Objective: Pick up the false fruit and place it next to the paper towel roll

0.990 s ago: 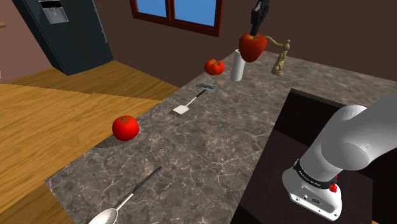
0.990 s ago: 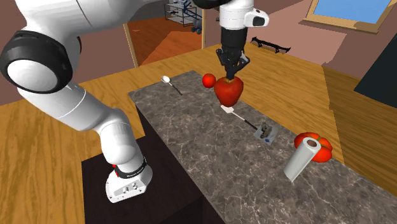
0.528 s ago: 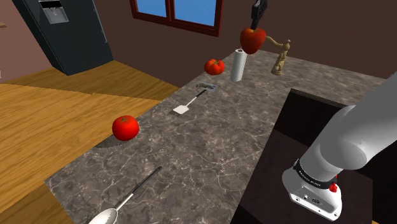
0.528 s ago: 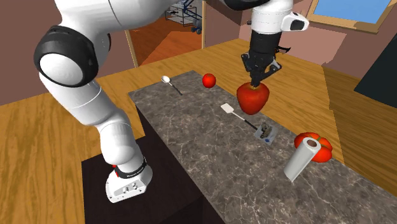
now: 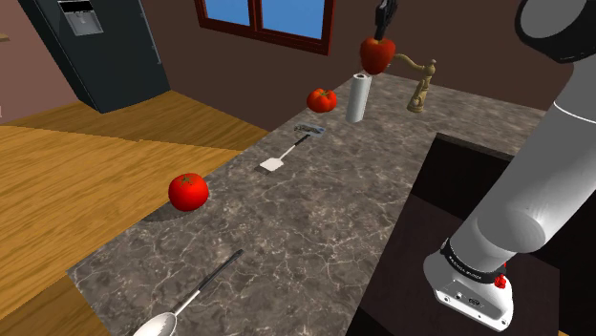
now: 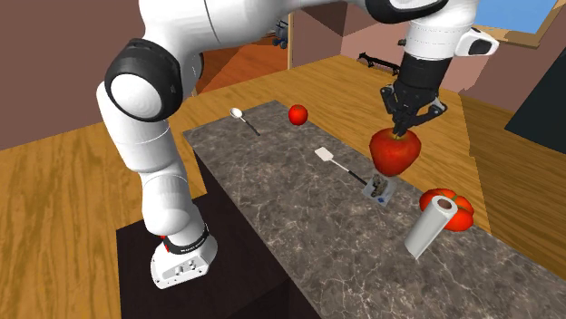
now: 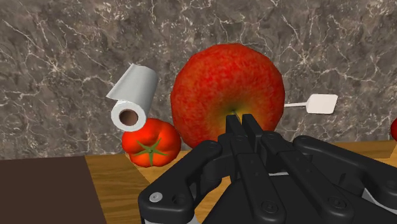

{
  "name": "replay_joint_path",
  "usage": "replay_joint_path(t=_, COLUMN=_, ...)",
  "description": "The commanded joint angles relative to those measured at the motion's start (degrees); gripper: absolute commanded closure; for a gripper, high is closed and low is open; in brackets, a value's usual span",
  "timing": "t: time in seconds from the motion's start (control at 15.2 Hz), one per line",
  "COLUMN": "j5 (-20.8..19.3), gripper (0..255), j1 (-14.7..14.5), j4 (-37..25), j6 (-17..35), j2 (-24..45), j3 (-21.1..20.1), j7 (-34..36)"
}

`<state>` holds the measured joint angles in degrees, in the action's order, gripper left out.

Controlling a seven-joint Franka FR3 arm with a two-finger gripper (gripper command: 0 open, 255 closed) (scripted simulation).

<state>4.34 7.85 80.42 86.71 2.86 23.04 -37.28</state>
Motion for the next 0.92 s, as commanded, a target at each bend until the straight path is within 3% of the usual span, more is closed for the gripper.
replay_joint_path(t=0.0, j5=-0.14, gripper=255, j1=-0.03, j4=1.83, j6=1.54, j2=-0.36, j3=-0.01, j7=-0.13)
replay_joint_path(t=0.86, j5=-1.37, gripper=255, j1=-0.59, j4=15.59, j6=12.49, j2=-3.45, j3=-0.48, j7=0.2)
